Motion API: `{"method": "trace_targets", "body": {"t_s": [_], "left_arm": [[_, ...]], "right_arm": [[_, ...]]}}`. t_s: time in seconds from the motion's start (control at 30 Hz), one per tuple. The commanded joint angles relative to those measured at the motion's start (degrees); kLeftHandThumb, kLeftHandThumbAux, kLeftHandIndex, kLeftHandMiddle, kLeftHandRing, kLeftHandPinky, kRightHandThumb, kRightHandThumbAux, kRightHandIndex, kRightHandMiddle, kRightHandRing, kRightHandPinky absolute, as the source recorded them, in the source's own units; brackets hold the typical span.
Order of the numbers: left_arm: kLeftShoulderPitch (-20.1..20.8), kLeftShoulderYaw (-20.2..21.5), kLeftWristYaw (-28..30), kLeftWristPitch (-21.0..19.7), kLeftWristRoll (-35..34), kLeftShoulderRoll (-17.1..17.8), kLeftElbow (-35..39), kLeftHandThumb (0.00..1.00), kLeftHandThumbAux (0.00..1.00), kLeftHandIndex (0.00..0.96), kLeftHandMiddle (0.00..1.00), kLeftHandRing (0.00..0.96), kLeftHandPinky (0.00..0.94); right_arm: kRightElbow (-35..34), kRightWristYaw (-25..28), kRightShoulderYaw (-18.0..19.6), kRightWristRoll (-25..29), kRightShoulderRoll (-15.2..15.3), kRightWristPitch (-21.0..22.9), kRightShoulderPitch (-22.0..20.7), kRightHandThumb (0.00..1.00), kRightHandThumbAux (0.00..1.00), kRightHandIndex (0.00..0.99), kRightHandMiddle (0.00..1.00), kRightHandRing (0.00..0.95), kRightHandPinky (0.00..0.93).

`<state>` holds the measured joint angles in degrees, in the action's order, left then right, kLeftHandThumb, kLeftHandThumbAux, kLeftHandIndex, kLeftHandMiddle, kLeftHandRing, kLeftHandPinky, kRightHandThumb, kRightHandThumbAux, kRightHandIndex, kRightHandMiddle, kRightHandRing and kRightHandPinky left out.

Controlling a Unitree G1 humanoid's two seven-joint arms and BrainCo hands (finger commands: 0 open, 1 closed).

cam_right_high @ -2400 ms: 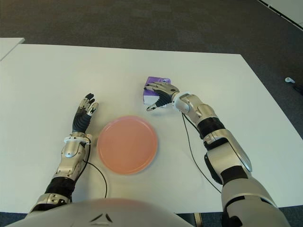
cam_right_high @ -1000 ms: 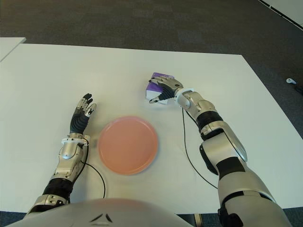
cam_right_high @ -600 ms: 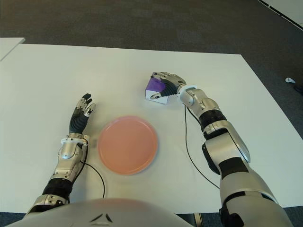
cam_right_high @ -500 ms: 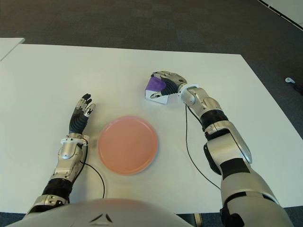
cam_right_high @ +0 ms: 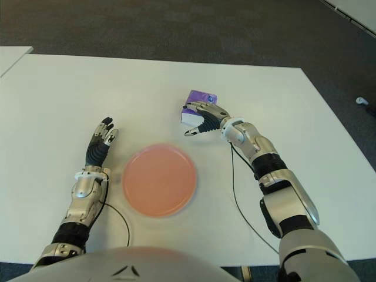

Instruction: Put the tissue paper into the plate.

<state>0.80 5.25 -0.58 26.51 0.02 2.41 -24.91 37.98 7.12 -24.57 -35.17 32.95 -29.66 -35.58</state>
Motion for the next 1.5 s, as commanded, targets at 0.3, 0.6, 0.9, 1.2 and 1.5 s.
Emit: {"method": "trace_targets", "body": {"t_s": [0.3, 0.6, 0.9, 1.2, 1.5], "left_arm": [[-1.7, -0.3, 0.7, -1.7, -0.2, 0.2, -1.3, 0.0, 0.45, 0.0, 0.0, 0.0, 0.0], [-1.7, -0.3, 1.1, -1.8, -0.3, 0.3, -1.2, 0.0, 0.45, 0.0, 0.0, 0.0, 0.0], [-2.0, -0.2, 0.9, -2.3, -0.3, 0.3, -0.8, 0.0, 0.444, 0.0, 0.0, 0.0, 0.0], [-2.3, -0.1, 1.1, -2.2, -0.7, 0.2, -0.4, 0.0, 0.448, 0.0, 0.0, 0.0, 0.0], [-2.8, 0.0, 1.3, -2.1, -0.7, 0.3, 0.1, 0.0, 0.445, 0.0, 0.0, 0.0, 0.0]], "right_arm": [[-8.1, 5.7, 0.4, 1.6, 3.4, -2.3, 8.1, 0.135, 0.453, 0.0, 0.0, 0.0, 0.0], [1.0, 2.1, -1.9, -1.2, 2.2, -4.6, 9.7, 0.111, 0.453, 0.0, 0.0, 0.0, 0.0], [4.9, -0.1, -4.0, -2.1, 1.4, -6.4, 9.9, 0.108, 0.451, 0.0, 0.0, 0.0, 0.0], [5.6, 0.2, -4.8, -1.7, 1.6, -6.9, 10.1, 0.109, 0.452, 0.0, 0.0, 0.0, 0.0], [2.6, 0.9, -3.7, 0.3, 3.3, -7.4, 13.2, 0.111, 0.459, 0.0, 0.0, 0.0, 0.0]]}}
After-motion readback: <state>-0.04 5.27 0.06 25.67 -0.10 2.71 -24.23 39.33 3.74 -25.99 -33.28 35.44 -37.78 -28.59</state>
